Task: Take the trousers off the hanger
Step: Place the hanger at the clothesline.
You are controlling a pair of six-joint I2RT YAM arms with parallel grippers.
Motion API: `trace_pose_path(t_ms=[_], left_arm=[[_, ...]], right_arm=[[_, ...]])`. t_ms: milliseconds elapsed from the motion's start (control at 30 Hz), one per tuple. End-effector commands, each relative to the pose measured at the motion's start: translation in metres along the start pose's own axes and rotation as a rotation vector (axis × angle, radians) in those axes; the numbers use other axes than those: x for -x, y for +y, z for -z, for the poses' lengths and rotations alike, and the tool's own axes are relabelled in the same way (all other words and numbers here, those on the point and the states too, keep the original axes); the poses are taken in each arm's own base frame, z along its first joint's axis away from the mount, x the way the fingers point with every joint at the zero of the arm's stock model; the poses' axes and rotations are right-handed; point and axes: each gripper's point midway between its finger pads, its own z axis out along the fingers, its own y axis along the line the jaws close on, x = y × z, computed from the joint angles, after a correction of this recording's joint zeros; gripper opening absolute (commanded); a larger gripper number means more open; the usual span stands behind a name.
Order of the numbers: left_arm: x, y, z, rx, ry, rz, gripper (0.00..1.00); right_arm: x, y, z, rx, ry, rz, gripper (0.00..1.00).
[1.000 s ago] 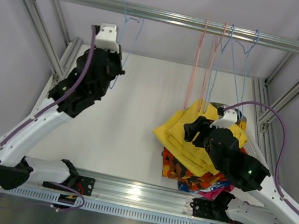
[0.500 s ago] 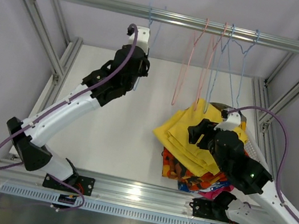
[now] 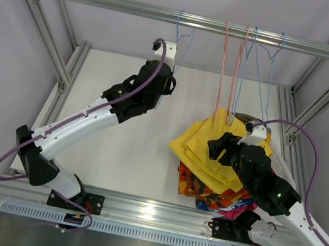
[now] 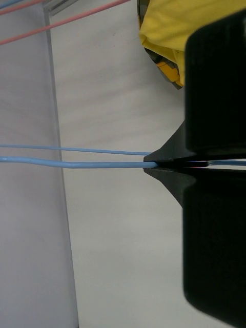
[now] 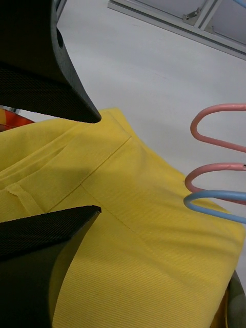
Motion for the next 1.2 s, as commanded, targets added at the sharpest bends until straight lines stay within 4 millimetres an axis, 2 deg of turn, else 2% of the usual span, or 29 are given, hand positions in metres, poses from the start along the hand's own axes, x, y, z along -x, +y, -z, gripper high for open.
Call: trace_pose_path(t_ms=[0,133,233,267,367,500,533,633,667,700,767,800,900,933,1000,1033,1067,1100,1133,1167], left_arm=[[0.009,-0.004,0.006,0.001,-0.038,0.052,0.01],[0.000,-0.006,0.006,0.002,-0.017,0.040,0.07],[-0.005,-0.006,0.009,0.000,-0.011,0.027,0.29],[-0.007,-0.007,0.009,-0.002,-0.007,0.021,0.48],[-0.002,-0.003,0.019,0.004,-0.017,0.010,0.79],[0.014,0.004,0.039,-0.007,-0.053,0.009,0.91],[0.024,0.010,0.048,-0.005,-0.076,0.011,0.98],[0.039,0.020,0.064,-0.010,-0.110,0.005,0.99],[0.049,0.028,0.075,-0.010,-0.136,0.018,0.99],[0.054,0.033,0.082,-0.009,-0.151,0.024,0.99],[0.068,0.049,0.099,-0.004,-0.197,0.032,0.99],[0.072,0.055,0.105,-0.001,-0.215,0.031,1.00],[0.073,0.070,0.116,0.009,-0.263,0.014,0.99],[0.065,0.070,0.115,0.008,-0.259,-0.006,0.99],[0.061,0.077,0.117,0.023,-0.273,-0.033,0.99],[0.053,0.078,0.114,0.034,-0.266,-0.055,0.99],[0.053,0.080,0.116,0.037,-0.276,-0.047,1.00],[0.054,0.081,0.117,0.036,-0.286,-0.031,0.99],[0.049,0.081,0.118,0.019,-0.280,-0.022,0.99],[0.047,0.081,0.118,0.013,-0.277,-0.013,0.99]], right_arm=[[0.004,0.003,0.000,0.025,-0.022,-0.004,0.70],[0.004,0.002,0.002,0.024,-0.020,-0.010,0.71],[0.008,0.001,0.005,0.020,-0.031,-0.005,0.71],[0.009,0.001,0.005,0.016,-0.034,-0.004,0.71],[0.019,0.005,0.009,0.022,-0.041,-0.002,0.71],[0.030,0.014,0.013,0.042,-0.037,-0.001,0.71],[0.037,0.017,0.016,0.047,-0.044,0.003,0.71],[0.053,0.020,0.022,0.048,-0.067,0.025,0.71],[0.058,0.021,0.023,0.041,-0.071,0.042,0.71],[0.075,0.027,0.030,0.052,-0.103,0.039,0.71],[0.090,0.026,0.037,0.029,-0.125,0.060,0.71],[0.110,0.030,0.043,0.028,-0.158,0.078,0.71],[0.135,0.028,0.046,-0.034,-0.192,0.150,0.72],[0.156,0.031,0.056,-0.041,-0.236,0.157,0.72],[0.171,0.032,0.057,-0.069,-0.263,0.197,0.73],[0.185,0.034,0.053,-0.098,-0.288,0.248,0.73],[0.191,0.035,0.051,-0.109,-0.297,0.282,0.75],[0.197,0.035,0.047,-0.136,-0.305,0.314,0.81],[0.198,0.030,0.034,-0.213,-0.287,0.372,0.83],[0.205,0.031,0.033,-0.236,-0.293,0.381,0.86]])
